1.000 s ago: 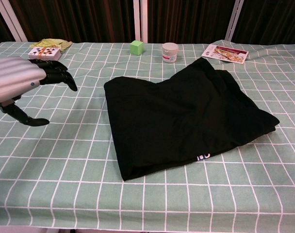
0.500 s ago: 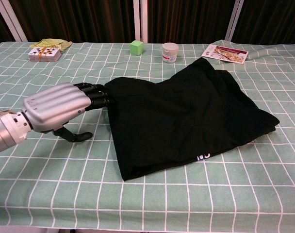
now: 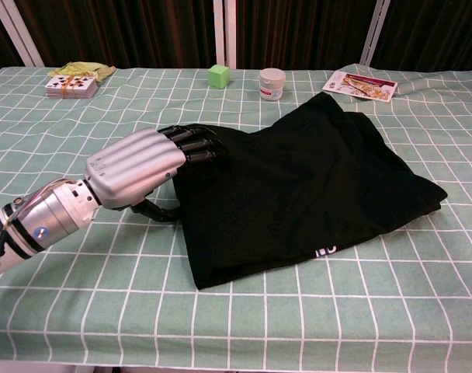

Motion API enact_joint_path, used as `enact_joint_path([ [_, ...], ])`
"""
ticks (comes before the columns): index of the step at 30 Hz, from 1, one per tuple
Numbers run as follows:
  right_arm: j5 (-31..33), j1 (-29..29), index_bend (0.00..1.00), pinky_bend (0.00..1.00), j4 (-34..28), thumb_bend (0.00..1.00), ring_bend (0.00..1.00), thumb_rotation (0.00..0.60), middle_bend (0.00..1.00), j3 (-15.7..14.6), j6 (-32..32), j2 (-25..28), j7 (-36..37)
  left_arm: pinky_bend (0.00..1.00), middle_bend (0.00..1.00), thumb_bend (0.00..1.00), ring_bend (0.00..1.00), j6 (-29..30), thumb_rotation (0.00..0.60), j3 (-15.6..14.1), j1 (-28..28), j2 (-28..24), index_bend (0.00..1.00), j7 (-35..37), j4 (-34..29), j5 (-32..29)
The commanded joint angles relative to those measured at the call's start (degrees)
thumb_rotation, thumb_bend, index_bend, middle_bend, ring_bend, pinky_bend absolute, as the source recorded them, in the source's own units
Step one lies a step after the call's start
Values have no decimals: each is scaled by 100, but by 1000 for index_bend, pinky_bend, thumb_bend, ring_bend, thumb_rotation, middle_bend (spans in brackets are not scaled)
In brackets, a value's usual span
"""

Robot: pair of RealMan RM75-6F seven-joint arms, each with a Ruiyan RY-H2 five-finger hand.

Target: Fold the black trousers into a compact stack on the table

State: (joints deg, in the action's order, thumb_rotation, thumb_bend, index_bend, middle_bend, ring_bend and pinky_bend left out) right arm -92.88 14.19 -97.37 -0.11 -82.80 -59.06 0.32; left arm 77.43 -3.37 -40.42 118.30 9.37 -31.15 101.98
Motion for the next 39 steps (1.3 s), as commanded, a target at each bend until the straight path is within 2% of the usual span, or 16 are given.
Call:
enact_joint_path([
  [1, 3, -19, 147, 115, 26, 723, 164, 600, 251, 13, 1, -15, 19, 165, 141, 99, 80, 29, 600, 10, -127, 208, 231, 258, 273, 11],
  [5, 4, -57, 147, 115, 78, 724, 164, 600, 251, 34, -13, -42, 73, 170, 152, 82, 80, 42, 600, 3, -220, 457, 270, 563, 626, -8],
  [8, 13, -76, 145, 115, 118, 724, 164, 600, 251, 51, -18, -59, 116, 173, 166, 139, 81, 31, 600, -36, -265, 589, 328, 725, 869, -3],
  [10, 13, -88, 145, 115, 151, 724, 164, 600, 251, 62, -20, -71, 162, 180, 181, 246, 92, 97, 600, -61, -278, 660, 384, 807, 1035, 4],
  [13, 8, -108, 144, 116, 206, 724, 164, 600, 252, 84, -46, -104, 225, 195, 220, 484, 118, 231, 600, -58, -219, 713, 493, 1035, 1156, -48],
  [15, -1, -123, 145, 115, 253, 724, 164, 600, 251, 101, -75, -141, 285, 199, 245, 560, 131, 309, 600, -56, -156, 721, 535, 1089, 1216, -89],
  [23, -52, -151, 144, 115, 370, 723, 164, 600, 251, 142, -129, -223, 403, 195, 253, 588, 132, 767, 600, -42, 197, 483, 550, 1347, 961, -242],
  [25, -64, -154, 145, 115, 381, 723, 164, 600, 252, 154, -140, -236, 434, 190, 253, 591, 132, 950, 600, -31, 329, 228, 543, 1319, 740, -284],
  [30, -113, -158, 144, 115, 388, 715, 165, 600, 251, 171, -161, -267, 429, 185, 252, 590, 132, 1280, 600, 35, 705, -828, 540, 897, -205, -458],
  [35, -155, -183, 144, 115, 402, 701, 164, 600, 251, 184, -214, -366, 417, 184, 252, 588, 132, 1179, 600, 40, 1065, -2456, 540, 125, -1909, -723],
  [39, -183, -216, 144, 115, 413, 702, 164, 600, 251, 182, -264, -427, 399, 184, 252, 583, 132, 958, 600, 13, 1138, -3362, 540, -480, -2844, -810],
])
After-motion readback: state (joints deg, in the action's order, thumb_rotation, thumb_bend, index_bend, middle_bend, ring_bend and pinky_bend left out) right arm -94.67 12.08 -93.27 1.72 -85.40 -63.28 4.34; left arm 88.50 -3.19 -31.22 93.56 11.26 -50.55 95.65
